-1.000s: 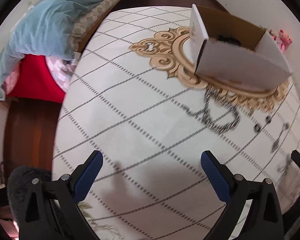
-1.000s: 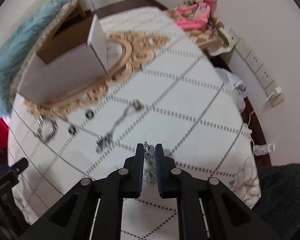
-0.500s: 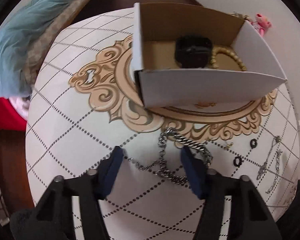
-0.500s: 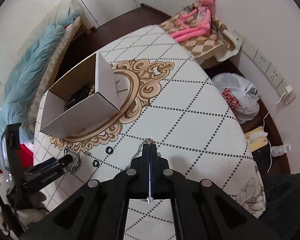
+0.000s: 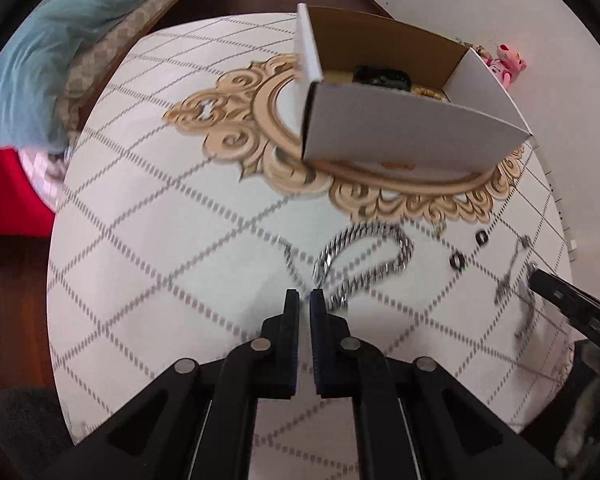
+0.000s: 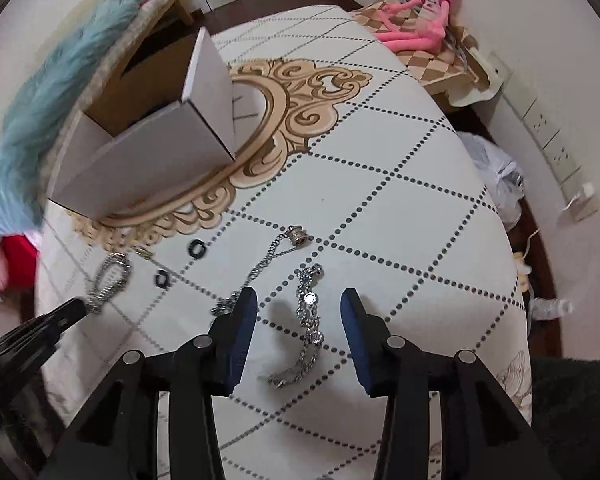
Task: Organize jewelry
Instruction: 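Grasp the silver chain bracelet with the left tool while the right tool grasps a silver chain, then carry both silver chains into the white box and open both tools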
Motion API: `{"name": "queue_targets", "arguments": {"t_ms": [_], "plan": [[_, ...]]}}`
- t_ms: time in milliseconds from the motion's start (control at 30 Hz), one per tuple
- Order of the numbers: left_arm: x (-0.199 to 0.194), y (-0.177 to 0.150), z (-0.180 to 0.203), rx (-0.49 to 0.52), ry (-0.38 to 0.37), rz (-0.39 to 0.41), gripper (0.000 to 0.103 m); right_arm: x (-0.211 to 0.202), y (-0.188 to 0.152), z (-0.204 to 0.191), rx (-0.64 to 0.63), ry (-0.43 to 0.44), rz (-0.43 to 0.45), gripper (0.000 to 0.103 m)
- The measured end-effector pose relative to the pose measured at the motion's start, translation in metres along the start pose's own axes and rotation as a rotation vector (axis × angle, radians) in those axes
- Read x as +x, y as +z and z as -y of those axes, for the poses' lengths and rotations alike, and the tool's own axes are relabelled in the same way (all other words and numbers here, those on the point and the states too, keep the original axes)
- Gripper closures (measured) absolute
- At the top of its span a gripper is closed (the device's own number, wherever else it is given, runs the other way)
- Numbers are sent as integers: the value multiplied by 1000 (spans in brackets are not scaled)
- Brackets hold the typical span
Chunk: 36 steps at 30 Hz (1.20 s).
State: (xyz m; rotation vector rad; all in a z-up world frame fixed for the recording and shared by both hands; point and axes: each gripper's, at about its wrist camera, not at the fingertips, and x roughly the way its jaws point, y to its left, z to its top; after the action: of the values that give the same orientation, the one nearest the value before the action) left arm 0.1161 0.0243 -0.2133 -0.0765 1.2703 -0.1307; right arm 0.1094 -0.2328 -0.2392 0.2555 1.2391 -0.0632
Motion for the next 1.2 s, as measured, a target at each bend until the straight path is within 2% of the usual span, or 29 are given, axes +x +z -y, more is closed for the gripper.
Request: {"name": "queue_targets", "arguments": {"t_ms": [167,233,267,333,433,533,600,667,767,900,1033,1067,1100,1133,1200], "plan": [[-9,-14,-4,-25,-16,0,100,5,1,-14,-41,-94,47,58],[-12,-15,-7,-39,-27,6,100,5,-1,-17,-49,-130,74,91],[-14,-15,-9,-47,-34,12,100,5,-1,-16,-43,-119,73,96],[-20,-10,-9,-53,-63,27,100,3,-1,-9,0,-65,62,96],[-25,1,-7,-52,-78,63,95,-1,-1,-4,30,-29,68,96],[-11,18,3,19,-68,25,88,-9,0,-1,52,-3,83,96],[-2,26,9,68,-52,9,72,-12,2,-1,51,3,87,96],[9,34,18,124,-49,-17,60,-16,3,-2,40,7,92,96],[21,38,28,204,-35,-56,58,-18,4,-4,38,11,94,96],[24,41,41,294,-9,-65,58,-17,5,-1,52,19,89,96],[25,40,48,336,-9,-54,59,-15,5,0,65,33,81,96],[25,39,49,341,-16,-54,63,-15,4,0,66,35,79,96],[24,39,49,339,-24,-46,86,-15,4,0,69,36,79,96],[23,39,48,331,-33,-47,97,-15,4,0,70,37,79,96],[22,39,42,285,-82,-52,97,-15,5,1,74,42,78,96]]}}
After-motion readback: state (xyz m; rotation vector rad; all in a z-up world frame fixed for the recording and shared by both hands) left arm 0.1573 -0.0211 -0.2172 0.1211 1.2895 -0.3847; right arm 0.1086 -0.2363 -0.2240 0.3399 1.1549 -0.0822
